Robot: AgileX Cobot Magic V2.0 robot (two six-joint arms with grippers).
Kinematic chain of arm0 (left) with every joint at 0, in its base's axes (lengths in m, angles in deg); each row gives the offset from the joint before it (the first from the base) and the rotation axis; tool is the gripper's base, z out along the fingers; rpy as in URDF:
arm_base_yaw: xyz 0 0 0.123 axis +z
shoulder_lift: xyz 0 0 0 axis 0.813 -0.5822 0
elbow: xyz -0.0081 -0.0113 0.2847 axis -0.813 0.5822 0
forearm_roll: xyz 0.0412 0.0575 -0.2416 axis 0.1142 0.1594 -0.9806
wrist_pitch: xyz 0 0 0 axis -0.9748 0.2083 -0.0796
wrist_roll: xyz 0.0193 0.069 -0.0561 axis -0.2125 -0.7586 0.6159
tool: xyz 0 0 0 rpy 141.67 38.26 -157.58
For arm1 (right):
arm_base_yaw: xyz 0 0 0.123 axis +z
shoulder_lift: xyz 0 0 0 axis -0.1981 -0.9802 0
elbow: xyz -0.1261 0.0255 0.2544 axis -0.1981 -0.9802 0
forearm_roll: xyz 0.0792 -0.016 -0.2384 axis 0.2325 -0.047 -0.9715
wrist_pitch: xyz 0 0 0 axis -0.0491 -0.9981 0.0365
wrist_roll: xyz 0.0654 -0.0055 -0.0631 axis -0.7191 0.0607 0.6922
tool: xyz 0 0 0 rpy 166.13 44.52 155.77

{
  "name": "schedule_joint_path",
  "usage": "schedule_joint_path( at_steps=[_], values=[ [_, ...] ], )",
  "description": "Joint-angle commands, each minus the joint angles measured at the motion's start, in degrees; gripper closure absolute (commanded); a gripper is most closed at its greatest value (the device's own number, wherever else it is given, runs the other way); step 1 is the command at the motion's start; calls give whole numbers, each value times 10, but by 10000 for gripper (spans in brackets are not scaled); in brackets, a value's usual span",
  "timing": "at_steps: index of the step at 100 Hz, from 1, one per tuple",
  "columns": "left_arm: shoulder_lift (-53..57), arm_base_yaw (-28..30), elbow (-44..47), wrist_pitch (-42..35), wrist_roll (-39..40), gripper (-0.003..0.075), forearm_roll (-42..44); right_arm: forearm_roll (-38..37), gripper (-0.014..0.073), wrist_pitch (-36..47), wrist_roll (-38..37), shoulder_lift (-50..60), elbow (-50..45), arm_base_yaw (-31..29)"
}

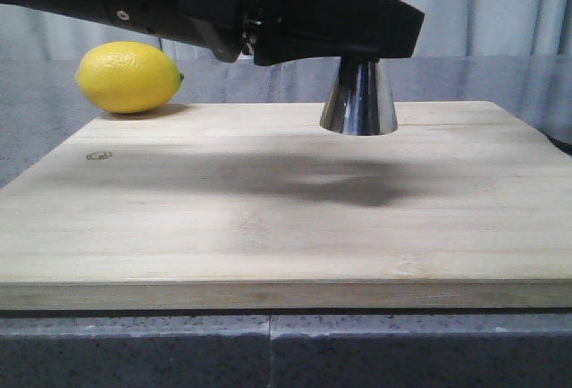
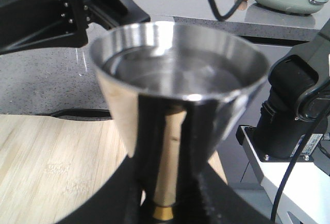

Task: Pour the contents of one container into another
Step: 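Tilt the glass beaker upright and lower it with the right gripper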

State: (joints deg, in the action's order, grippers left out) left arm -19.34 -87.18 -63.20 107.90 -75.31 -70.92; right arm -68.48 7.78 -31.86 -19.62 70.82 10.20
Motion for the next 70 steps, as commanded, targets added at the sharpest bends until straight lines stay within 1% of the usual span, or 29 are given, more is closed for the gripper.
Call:
schedule_joint_path(
  at_steps=[1, 8, 37, 51, 70],
  values=[
    [30, -2, -16, 57, 3, 739, -39, 19, 462, 72, 0, 6, 18, -19],
    [30, -2, -16, 57, 3, 739, -39, 19, 462, 94, 0, 0, 10, -23],
    [30, -2, -16, 57, 3, 739, -39, 20, 462, 126, 24, -15, -48, -21],
    [30, -2, -16, 57, 3, 739, -37, 58, 462, 133, 68, -29, -72, -21],
    [30, -2, -16, 57, 3, 739, -36, 107, 462, 140, 119, -61, -72, -21]
  ],
)
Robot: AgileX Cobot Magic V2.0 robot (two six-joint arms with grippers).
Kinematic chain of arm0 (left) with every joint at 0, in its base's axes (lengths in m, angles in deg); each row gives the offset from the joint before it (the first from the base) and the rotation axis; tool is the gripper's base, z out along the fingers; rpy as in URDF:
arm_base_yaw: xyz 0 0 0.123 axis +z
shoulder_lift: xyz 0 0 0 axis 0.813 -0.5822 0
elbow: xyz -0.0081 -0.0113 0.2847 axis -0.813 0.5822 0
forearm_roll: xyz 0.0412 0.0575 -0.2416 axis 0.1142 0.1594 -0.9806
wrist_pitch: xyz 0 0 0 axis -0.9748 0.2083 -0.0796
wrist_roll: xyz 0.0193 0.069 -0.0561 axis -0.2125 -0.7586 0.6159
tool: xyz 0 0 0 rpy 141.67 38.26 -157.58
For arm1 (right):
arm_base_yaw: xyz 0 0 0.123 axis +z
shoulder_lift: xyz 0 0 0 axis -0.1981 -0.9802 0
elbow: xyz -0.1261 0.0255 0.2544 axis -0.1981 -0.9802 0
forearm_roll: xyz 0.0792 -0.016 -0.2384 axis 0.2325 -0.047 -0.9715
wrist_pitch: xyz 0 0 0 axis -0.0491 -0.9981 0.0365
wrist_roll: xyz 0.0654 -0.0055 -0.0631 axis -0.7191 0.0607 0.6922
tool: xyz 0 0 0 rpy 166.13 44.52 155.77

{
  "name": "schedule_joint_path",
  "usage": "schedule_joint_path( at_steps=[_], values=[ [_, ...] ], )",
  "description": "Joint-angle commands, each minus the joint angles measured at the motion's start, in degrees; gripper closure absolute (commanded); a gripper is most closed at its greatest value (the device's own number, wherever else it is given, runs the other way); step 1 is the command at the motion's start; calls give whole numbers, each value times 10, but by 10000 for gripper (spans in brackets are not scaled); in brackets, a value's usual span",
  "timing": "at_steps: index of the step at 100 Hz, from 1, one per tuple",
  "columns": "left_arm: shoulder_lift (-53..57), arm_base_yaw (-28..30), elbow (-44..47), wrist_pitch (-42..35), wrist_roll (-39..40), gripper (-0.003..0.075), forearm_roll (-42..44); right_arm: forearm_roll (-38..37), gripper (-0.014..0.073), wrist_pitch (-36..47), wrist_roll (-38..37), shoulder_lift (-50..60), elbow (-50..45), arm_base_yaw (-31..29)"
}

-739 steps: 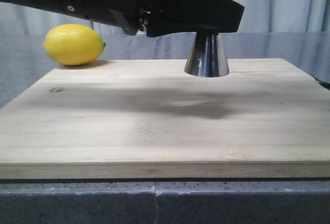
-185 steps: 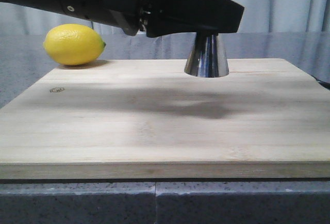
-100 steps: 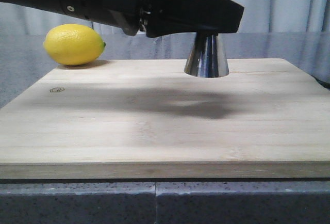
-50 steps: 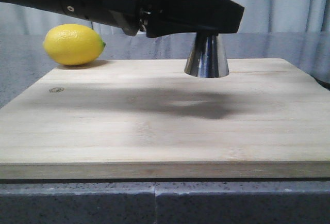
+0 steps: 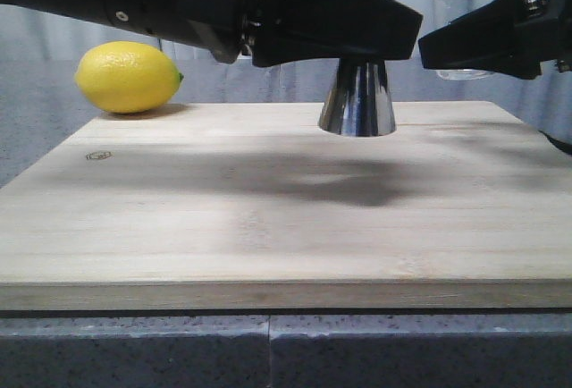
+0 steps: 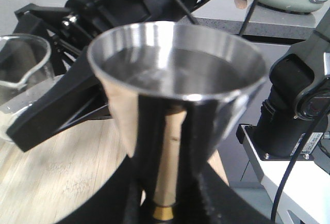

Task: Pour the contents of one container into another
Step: 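Tilt the glass beaker upright and lower it with the right gripper, then set the glass beaker down on the board's far corner with the right gripper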

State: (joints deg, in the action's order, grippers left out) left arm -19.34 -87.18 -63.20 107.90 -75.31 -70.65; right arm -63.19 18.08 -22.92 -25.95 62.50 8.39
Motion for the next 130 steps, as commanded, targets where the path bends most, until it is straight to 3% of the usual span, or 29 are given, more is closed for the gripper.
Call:
schedule_joint_path(
  at_steps=[1, 92, 130],
  values=[
    [30, -2, -16, 57, 3, 739, -38, 56, 462, 38, 33, 0, 11, -2],
    [30, 5, -16, 55, 3, 739, -38, 180, 462, 131, 187, -150, 11, -2],
    [30, 5, -16, 51, 3, 739, -38, 196, 462, 149, 208, -178, 11, -2]
  ],
)
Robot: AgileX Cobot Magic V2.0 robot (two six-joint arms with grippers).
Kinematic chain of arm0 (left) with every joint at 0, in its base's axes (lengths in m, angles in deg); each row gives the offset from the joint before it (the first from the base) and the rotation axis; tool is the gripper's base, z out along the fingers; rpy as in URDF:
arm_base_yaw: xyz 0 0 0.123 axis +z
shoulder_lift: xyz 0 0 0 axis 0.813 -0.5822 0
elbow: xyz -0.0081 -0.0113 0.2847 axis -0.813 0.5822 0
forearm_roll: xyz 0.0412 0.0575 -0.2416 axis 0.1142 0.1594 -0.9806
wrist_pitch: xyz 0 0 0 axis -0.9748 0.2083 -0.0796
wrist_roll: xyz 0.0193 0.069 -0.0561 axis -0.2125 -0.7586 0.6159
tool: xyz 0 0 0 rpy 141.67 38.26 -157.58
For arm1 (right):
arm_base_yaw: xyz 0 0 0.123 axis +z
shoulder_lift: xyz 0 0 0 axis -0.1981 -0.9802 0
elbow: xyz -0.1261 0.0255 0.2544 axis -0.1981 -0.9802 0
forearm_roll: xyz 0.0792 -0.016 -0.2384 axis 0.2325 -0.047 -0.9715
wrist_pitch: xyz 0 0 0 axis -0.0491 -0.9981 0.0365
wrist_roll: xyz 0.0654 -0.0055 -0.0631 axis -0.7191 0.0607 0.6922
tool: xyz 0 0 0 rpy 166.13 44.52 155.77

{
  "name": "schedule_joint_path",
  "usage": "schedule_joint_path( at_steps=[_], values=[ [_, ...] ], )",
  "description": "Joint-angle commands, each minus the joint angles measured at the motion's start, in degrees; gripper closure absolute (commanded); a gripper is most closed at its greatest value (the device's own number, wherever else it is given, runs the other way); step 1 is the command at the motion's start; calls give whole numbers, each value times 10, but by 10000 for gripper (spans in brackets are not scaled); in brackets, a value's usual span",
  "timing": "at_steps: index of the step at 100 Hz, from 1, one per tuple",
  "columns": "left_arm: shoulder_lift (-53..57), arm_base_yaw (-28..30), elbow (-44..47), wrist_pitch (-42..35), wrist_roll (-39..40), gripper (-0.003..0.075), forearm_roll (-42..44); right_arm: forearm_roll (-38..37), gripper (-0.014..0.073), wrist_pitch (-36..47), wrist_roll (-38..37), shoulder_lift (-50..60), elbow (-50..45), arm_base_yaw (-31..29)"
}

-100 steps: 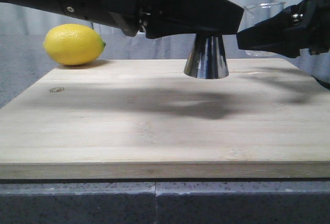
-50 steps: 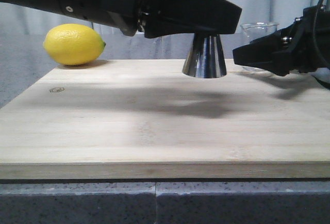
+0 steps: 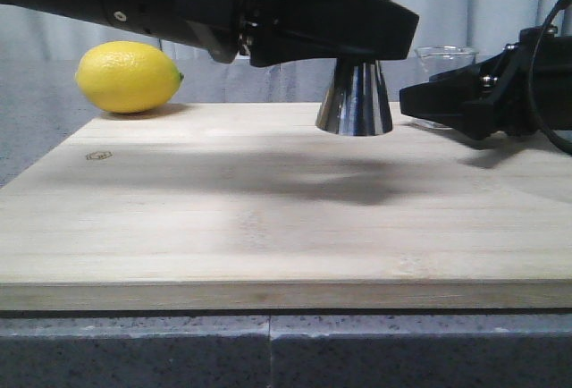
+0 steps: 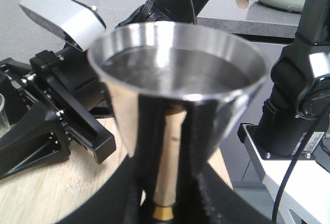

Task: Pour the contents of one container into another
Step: 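Set the glass beaker down on the board's far corner with the right gripper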

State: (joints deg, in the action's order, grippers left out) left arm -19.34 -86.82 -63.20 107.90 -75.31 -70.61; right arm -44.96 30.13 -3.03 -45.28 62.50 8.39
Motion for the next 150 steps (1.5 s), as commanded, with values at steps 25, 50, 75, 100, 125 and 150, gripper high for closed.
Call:
schedule_joint_path(
  at_steps=[25, 50, 75, 100, 125, 150],
  values=[
    [30, 1, -16, 44, 3, 739, -39, 18, 462, 24, 12, 15, 11, -2],
    [30, 1, -16, 43, 3, 739, -39, 18, 462, 10, 12, 15, 11, -2],
    [30, 1, -16, 43, 3, 739, -39, 18, 459, 6, 12, 15, 11, -2],
    [30, 1, -16, 43, 3, 739, -39, 18, 459, 2, 12, 15, 11, -2],
    [30, 1, -16, 43, 3, 739, -39, 18, 375, 2, 12, 15, 11, -2],
    [30, 1, -16, 43, 3, 739, -39, 18, 258, 2, 12, 15, 11, -2]
  ],
)
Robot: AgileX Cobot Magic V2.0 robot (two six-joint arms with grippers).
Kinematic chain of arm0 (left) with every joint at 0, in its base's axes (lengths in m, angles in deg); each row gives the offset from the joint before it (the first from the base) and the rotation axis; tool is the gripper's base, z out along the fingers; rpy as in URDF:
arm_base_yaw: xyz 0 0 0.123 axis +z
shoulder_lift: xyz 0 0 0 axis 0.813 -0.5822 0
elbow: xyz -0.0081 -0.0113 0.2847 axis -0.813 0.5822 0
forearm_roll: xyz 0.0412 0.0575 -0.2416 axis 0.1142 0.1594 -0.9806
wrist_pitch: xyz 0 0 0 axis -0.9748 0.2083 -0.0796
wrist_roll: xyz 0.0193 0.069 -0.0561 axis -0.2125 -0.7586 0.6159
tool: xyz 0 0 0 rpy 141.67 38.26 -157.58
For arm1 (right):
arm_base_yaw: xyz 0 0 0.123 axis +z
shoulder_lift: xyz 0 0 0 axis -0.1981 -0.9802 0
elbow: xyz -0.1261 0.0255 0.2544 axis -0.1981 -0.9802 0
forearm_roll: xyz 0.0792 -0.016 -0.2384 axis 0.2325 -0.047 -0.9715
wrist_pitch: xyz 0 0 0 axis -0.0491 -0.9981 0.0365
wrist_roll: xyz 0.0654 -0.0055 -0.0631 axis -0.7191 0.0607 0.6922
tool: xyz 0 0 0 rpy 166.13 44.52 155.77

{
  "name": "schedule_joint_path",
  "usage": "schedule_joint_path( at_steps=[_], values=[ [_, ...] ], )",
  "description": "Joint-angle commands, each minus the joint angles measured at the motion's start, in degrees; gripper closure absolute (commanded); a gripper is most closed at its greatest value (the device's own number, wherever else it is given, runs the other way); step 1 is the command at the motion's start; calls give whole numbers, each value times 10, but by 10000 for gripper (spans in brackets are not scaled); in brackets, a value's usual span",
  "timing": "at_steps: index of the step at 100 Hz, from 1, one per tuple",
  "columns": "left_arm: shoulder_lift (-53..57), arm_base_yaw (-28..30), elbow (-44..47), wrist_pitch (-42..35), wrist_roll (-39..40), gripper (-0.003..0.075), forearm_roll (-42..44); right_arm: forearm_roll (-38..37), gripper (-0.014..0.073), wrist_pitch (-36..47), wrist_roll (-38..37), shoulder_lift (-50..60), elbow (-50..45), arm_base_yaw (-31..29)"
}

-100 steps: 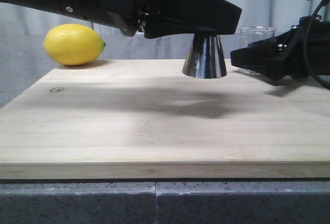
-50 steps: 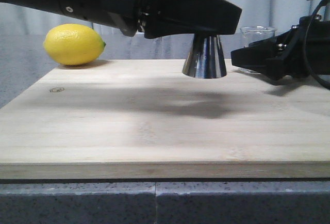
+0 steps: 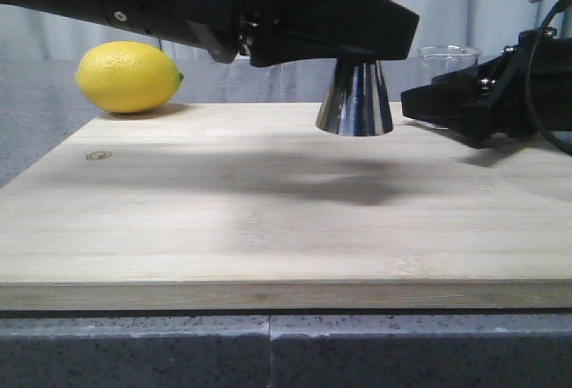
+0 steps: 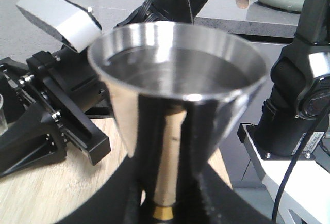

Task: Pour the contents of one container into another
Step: 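Set the glass beaker down on the board's far corner with the right gripper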

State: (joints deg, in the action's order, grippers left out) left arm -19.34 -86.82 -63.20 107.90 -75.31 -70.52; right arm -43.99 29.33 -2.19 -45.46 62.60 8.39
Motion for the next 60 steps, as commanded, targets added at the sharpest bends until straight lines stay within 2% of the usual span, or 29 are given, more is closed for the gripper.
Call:
schedule_joint_path(
  at_steps=[1, 19, 41, 60],
  values=[
    [30, 1, -16, 43, 3, 739, -40, 9, 258, 10, 4, 17, 10, -2],
    [30, 1, -16, 43, 3, 739, -40, 13, 246, 12, -2, 17, 10, -2],
    [30, 1, -16, 43, 3, 739, -40, 37, 37, 18, -25, 17, 10, -2],
    [30, 1, -16, 43, 3, 739, -40, 37, 16, 21, -28, 17, 10, -2]
  ],
)
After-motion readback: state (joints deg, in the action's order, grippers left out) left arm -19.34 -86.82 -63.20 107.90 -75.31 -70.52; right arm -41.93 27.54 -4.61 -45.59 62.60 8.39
